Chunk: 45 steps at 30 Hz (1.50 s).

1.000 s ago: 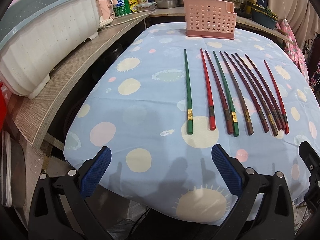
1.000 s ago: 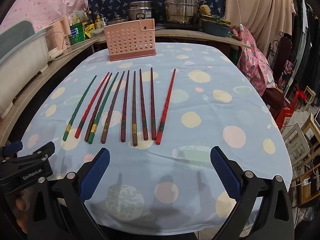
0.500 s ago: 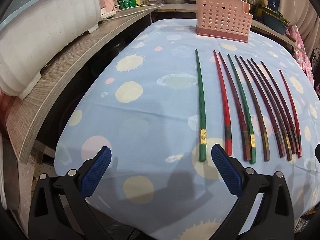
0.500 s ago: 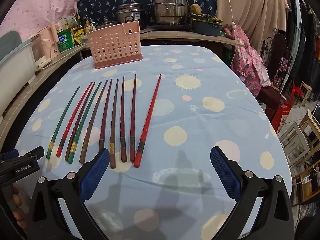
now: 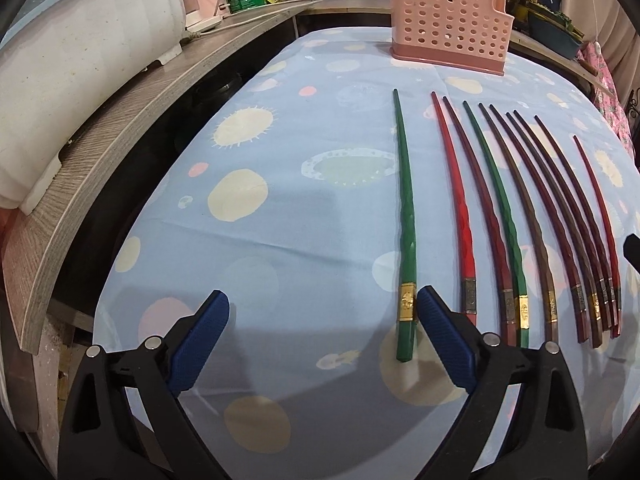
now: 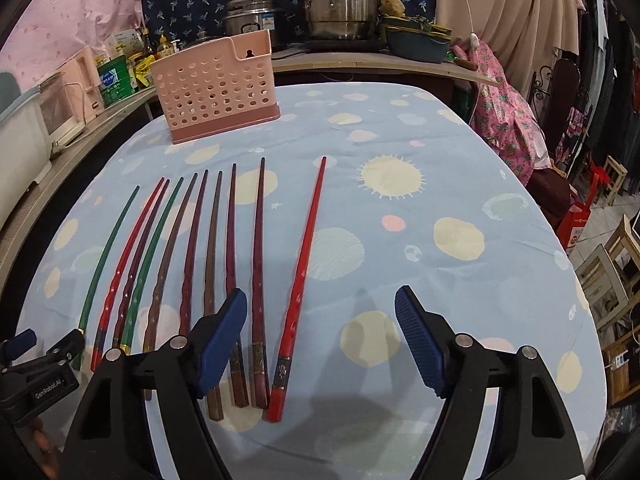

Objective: Organize utensils
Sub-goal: 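Grasp the green chopstick with the left tool while the right tool grasps a red chopstick, then lift both held chopsticks and carry them over the pink basket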

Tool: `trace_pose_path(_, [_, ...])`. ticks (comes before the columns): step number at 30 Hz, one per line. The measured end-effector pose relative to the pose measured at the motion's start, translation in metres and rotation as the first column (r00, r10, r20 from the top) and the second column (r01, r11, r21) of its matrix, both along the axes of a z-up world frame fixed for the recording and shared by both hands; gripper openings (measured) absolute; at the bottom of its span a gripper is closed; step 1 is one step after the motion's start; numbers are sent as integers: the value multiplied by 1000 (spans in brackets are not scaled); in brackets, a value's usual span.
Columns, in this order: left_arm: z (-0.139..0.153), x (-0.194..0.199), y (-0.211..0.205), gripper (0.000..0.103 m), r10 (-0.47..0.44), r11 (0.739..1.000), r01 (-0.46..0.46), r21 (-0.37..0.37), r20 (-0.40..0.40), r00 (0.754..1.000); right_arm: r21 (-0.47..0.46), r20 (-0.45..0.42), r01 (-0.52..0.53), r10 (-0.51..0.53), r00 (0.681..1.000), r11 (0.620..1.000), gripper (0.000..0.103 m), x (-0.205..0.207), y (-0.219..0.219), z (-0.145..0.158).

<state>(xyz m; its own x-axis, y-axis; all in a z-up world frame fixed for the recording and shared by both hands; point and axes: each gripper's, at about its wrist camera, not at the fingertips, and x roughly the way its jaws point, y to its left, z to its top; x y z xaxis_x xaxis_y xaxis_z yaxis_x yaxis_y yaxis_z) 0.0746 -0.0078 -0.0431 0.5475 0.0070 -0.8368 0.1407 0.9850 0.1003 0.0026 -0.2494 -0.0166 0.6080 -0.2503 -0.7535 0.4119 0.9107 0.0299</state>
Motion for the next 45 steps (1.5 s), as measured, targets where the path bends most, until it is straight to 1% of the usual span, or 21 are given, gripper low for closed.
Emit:
trace_pose_path(1, [-1,0,-1,90,1,1000,-1,0,-3,1000,-2,-8,-2,2,1000,1000,65,2,1,-3])
trace_pose_path(3, [-1,0,0,90,3,1000,-3,-4,-2,1000,1,-24,-3,3,1000,1000,59,4,0,-8])
trace_pose_path(8, [-2,-1,2,90,8,1000,-8,-19,-10,1000,36,-49,2,0,999,999,49,-3,-3,-18])
trace_pose_path(12, [-3,-5,3,90,7,999,-8,-33,-16,1000,24,-52,-7,8,999,1000,47,-13,1,-18])
trace_pose_path(13, [-3,-6,4,88,5,999,-6,-44,-21,1000,24,-52,-9,10,999,1000,47,-16,2,-18])
trace_pose_path(17, [-3,-14,6,86,0,998,-2,-65,-34,999,17,-54,-25,26,998,1000,46,-30,7,-18])
trace_pose_path(19, [-2,-18,7,84,-6,997,3,-75,-36,999,9,-55,-33,34,998,999,44,-37,10,-18])
trace_pose_path(21, [-2,-20,7,81,-12,996,8,-86,-37,999,6,-52,-39,40,998,999,39,-43,11,-17])
trace_pose_path(22, [-2,-21,7,78,-14,996,11,-93,-38,999,9,-50,-39,40,998,999,37,-45,10,-17])
trace_pose_path(24, [0,-22,7,70,-23,994,19,-103,-36,999,16,-47,-36,37,998,999,28,-48,8,-17])
trace_pose_path(25, [1,-22,7,64,-31,994,28,-107,-34,999,22,-46,-35,36,998,999,26,-49,6,-16])
trace_pose_path(26, [1,-22,6,61,-36,994,33,-109,-33,999,29,-43,-33,35,998,999,22,-51,4,-17])
trace_pose_path(27, [1,-22,6,60,-39,993,35,-112,-33,999,36,-41,-32,33,999,999,18,-52,2,-17])
trace_pose_path(30, [2,-17,7,58,-39,991,35,-128,-32,999,53,-35,-29,31,999,998,13,-54,-2,-17])
trace_pose_path(33, [2,-13,6,48,-41,991,38,-131,-22,999,63,-33,-31,33,999,998,9,-54,-4,-17])
trace_pose_path(35, [3,-11,5,25,-55,990,52,-132,-16,998,71,-33,-35,37,999,997,8,-54,-5,-16])
trace_pose_path(36, [4,-10,4,19,-64,989,61,-134,-19,998,76,-33,-36,39,999,996,8,-54,-5,-16])
trace_pose_path(37, [4,-9,3,10,-77,987,72,-144,-25,997,82,-32,-37,40,999,996,8,-55,-5,-15])
trace_pose_path(40, [8,-11,4,7,-96,981,87,-171,-43,994,88,-16,-41,43,999,995,7,-57,-7,-6])
trace_pose_path(42, [14,-12,5,7,-95,980,86,-178,-44,995,87,2,-47,47,999,995,7,-58,-7,5])
trace_pose_path(45, [32,-14,10,7,-90,977,82,-198,-30,995,82,38,-54,51,998,995,7,-58,-9,27])
